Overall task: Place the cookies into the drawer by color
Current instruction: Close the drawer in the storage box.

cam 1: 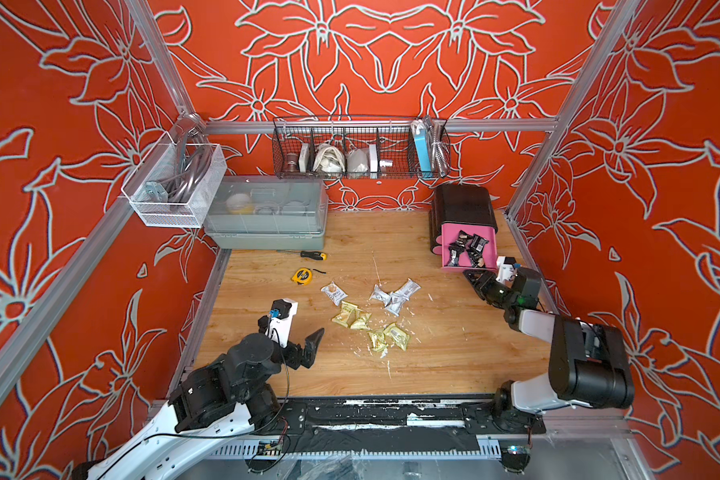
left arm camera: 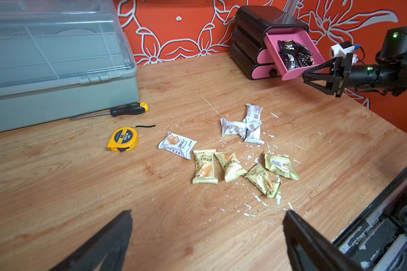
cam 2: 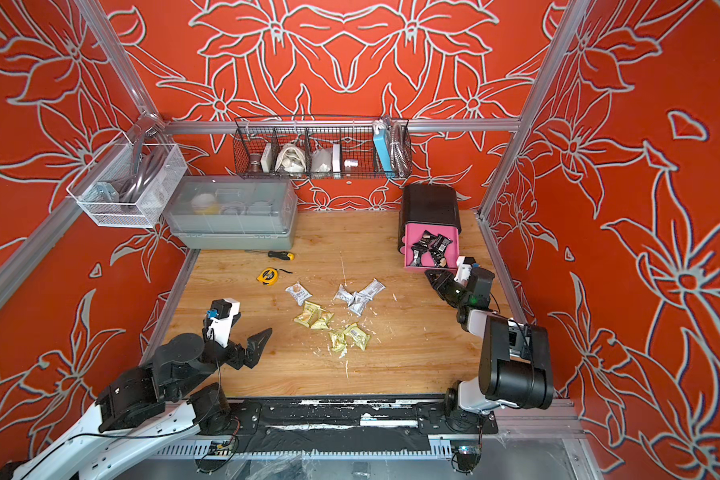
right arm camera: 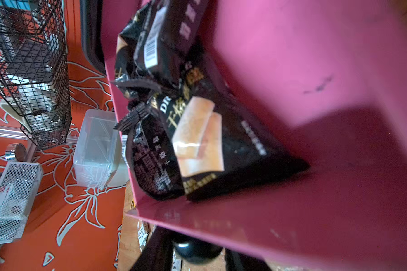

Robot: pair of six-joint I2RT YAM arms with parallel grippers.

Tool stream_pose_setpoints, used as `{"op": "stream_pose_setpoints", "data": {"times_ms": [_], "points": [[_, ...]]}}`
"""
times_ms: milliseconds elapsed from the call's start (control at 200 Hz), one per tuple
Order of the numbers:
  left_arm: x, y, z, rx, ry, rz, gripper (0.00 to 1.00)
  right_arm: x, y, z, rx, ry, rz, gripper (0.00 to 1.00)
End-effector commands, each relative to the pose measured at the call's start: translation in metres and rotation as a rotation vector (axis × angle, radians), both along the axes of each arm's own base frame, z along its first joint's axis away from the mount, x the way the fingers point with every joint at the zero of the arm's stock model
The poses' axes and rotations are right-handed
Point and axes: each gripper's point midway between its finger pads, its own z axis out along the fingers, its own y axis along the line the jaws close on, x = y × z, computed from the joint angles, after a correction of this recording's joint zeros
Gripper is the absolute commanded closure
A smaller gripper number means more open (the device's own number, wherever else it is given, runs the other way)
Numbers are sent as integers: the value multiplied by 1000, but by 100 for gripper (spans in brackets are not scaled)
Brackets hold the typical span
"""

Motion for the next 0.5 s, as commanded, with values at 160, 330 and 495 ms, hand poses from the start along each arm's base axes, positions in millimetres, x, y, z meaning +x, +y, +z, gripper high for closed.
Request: {"op": "stream_pose_setpoints", "data": {"times_ms": [160, 330, 495], "points": [[0, -2, 8, -5, -15, -11, 1, -1, 1, 41, -123, -80, -18, 76], [1, -3, 7, -2, -11, -12, 1, -1, 0, 62, -162, -97, -39, 77], [1, -3, 7, -4, -12, -10, 1, 10, -2, 77, -181, -104, -52, 77]]}}
